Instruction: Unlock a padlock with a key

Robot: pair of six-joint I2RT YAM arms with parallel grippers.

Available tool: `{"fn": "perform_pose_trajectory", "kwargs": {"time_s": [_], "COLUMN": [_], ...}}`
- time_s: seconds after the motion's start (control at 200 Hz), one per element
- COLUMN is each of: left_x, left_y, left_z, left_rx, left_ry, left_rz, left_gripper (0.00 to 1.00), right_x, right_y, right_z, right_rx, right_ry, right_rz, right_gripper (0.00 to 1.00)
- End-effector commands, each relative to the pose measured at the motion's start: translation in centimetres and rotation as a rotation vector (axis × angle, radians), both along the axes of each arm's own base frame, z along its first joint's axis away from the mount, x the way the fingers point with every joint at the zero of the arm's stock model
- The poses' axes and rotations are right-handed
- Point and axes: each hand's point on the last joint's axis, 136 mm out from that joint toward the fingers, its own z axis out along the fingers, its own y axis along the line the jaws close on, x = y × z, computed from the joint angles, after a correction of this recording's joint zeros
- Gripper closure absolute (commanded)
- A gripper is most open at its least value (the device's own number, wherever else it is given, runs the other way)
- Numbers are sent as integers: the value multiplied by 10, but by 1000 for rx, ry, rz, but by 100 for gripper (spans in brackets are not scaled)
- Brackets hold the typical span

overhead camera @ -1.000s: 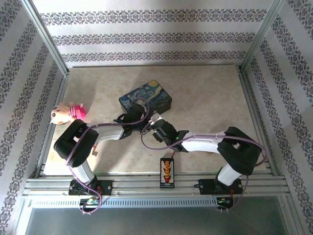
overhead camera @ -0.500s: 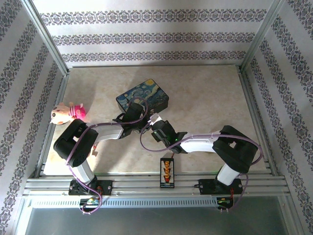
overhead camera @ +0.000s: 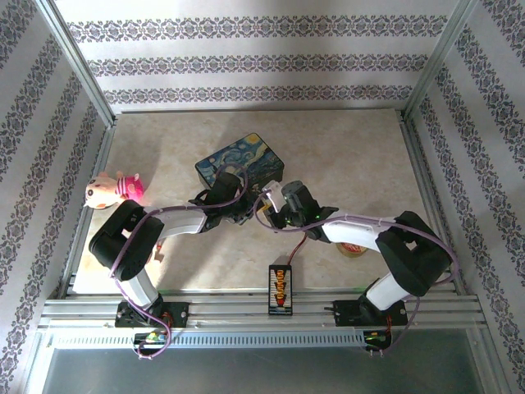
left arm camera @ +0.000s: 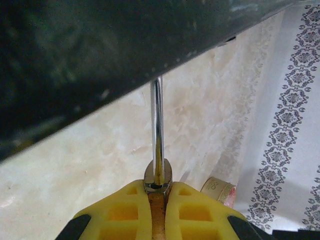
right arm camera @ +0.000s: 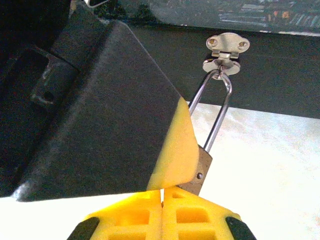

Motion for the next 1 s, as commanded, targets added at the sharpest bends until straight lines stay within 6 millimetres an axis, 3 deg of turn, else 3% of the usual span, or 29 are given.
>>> {"fn": "perform_pose_trajectory", "kwargs": {"time_s": [0.0, 0.1, 0.23, 0.265, 0.315, 0.45, 0.994], "left_x": [-29, -30, -29, -29, -29, -28, -29], "left_y": [-3, -3, -2, -2, -3, -4, -5], "left_z": [-16, -17, -17, -17, -15, -13, -12], "left_rx": [8, 6, 7, 6, 1, 6, -14], "left_ry": [114, 117, 121, 121, 120, 112, 109], "left_rz": [-59, -56, -53, -52, -54, -62, -63], "left_gripper": [100, 100, 100, 100, 100, 100, 99], "right_x": [-8, -8, -11, -11, -11, -7, 19], "right_y": [-2, -7, -10, -9, -8, -6, -11], "right_z": [6, 1, -4, -4, -5, -6, 1], "right_rx": [48, 7, -79, -88, -88, -72, 497], "right_ry": [51, 24, -43, -51, -49, -27, 468], "right_rz": [29, -4, -32, -31, -29, -44, -143], "right_gripper": [100, 100, 89, 90, 100, 100, 100]}}
